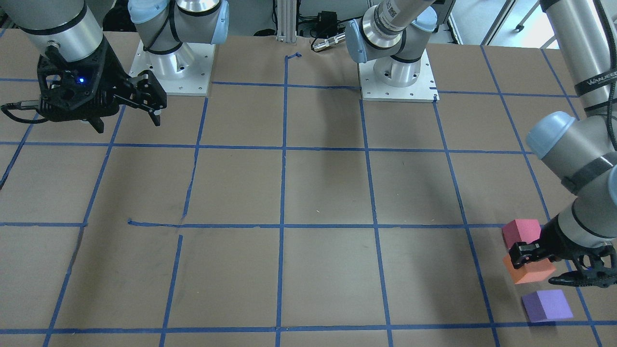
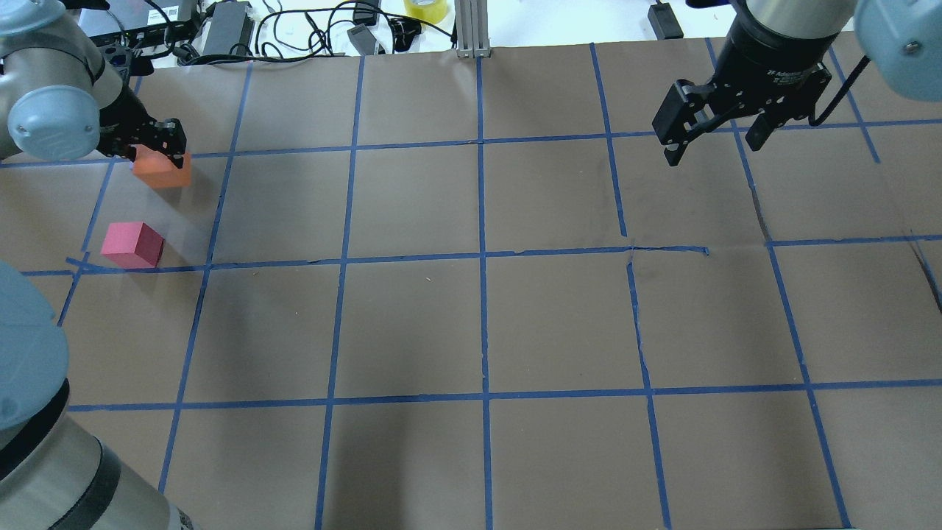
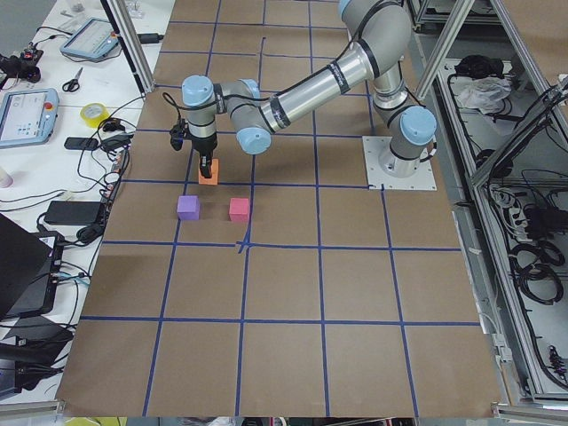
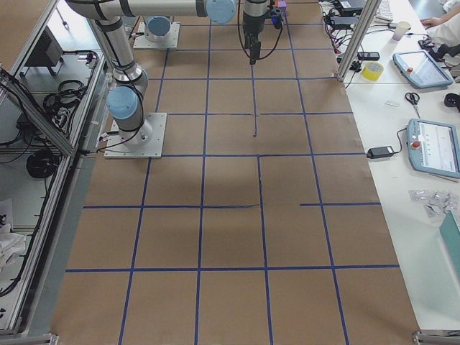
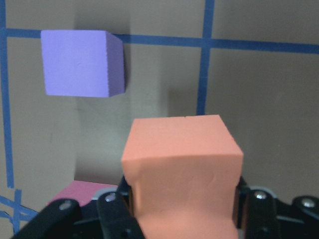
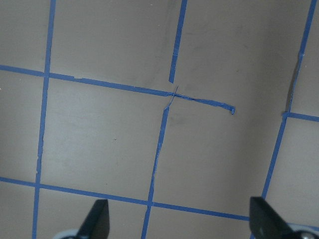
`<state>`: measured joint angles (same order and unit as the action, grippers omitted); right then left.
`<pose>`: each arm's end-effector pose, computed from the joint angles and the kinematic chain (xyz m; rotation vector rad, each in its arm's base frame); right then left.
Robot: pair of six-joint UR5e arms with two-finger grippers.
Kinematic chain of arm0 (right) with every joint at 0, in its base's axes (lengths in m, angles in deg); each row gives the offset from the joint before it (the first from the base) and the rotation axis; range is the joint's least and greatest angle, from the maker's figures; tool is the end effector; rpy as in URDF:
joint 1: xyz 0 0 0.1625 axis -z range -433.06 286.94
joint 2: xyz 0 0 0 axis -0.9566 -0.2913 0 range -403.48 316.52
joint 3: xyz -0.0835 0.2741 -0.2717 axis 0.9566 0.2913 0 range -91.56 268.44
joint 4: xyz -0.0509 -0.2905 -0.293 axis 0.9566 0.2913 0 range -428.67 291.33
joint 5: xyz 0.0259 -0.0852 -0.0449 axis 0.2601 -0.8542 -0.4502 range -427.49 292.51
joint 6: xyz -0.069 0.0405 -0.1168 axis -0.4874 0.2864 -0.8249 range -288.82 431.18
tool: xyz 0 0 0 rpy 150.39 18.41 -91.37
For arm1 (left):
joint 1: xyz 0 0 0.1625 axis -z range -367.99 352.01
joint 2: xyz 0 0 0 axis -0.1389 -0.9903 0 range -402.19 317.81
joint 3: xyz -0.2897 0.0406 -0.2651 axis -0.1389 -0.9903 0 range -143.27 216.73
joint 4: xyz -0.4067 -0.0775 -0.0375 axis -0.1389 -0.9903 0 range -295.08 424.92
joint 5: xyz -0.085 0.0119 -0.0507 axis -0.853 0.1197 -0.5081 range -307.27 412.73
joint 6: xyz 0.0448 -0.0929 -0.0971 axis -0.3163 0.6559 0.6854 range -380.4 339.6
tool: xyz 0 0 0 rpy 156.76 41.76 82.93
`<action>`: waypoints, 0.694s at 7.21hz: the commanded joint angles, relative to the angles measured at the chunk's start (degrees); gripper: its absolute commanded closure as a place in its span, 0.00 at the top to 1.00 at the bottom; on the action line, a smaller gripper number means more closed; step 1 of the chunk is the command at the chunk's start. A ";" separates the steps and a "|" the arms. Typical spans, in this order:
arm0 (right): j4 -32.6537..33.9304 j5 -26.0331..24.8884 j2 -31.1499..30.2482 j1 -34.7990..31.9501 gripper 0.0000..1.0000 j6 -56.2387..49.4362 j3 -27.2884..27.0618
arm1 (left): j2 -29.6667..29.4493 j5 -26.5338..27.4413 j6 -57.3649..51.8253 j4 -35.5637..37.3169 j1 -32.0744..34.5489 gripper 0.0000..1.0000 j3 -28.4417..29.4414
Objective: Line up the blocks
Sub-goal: 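Carry the orange cube with the left gripper toward the purple cube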
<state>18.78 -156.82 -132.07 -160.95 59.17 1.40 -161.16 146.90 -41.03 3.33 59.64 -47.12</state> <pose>0.1165 -0.5053 0.4246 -0.2697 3.1162 0.0247 0.1402 -0.6638 0.2243 -0.0519 3.0362 -0.0973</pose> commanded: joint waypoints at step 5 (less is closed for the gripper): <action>0.00 -0.32 0.00 0.00 1.00 -0.03 -0.06 | -5.48 -0.66 -4.51 -5.12 -4.34 0.13 7.38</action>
<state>18.78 -157.19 -132.07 -160.95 59.13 1.34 -166.43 146.24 -45.36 -1.62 55.44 -40.67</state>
